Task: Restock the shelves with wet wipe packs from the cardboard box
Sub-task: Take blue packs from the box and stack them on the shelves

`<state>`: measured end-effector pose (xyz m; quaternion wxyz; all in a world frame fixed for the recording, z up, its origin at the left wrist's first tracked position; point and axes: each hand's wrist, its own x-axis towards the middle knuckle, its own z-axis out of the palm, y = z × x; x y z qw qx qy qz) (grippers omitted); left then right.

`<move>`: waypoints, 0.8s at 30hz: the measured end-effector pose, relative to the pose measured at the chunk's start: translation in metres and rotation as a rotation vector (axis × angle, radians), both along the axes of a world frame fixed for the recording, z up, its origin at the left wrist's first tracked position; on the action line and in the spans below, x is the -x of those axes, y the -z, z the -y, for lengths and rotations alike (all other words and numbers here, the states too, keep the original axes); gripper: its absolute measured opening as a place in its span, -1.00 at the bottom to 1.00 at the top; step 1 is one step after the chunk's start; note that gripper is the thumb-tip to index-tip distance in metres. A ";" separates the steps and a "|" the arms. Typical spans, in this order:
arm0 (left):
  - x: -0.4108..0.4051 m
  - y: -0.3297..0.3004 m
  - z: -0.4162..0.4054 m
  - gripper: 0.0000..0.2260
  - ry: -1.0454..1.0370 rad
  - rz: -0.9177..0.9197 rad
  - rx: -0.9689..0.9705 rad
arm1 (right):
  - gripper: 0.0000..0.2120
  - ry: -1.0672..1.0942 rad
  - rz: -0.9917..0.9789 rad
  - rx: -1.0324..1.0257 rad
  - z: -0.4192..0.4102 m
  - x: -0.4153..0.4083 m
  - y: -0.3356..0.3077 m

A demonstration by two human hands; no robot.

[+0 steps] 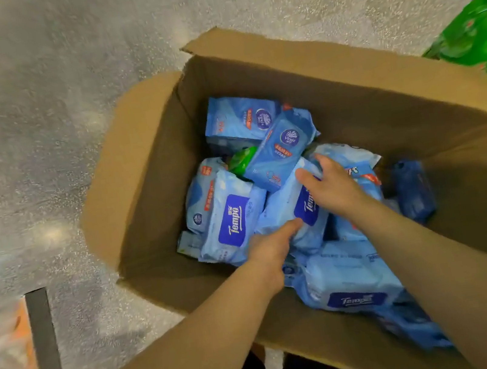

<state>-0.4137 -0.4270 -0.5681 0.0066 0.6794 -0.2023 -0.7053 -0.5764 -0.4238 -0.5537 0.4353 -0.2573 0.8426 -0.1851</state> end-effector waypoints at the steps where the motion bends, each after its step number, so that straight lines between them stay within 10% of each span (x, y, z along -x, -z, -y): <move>1: 0.001 0.010 -0.003 -0.12 -0.012 0.012 0.003 | -0.33 0.016 0.008 -0.033 0.001 0.000 0.004; 17: -0.002 -0.067 0.004 -0.57 -0.184 -0.193 -0.026 | -0.62 0.231 0.033 -0.038 -0.041 0.003 -0.066; 24: 0.019 -0.131 -0.007 -0.65 0.178 -0.371 -0.046 | -0.21 0.697 0.056 0.123 -0.116 0.013 -0.133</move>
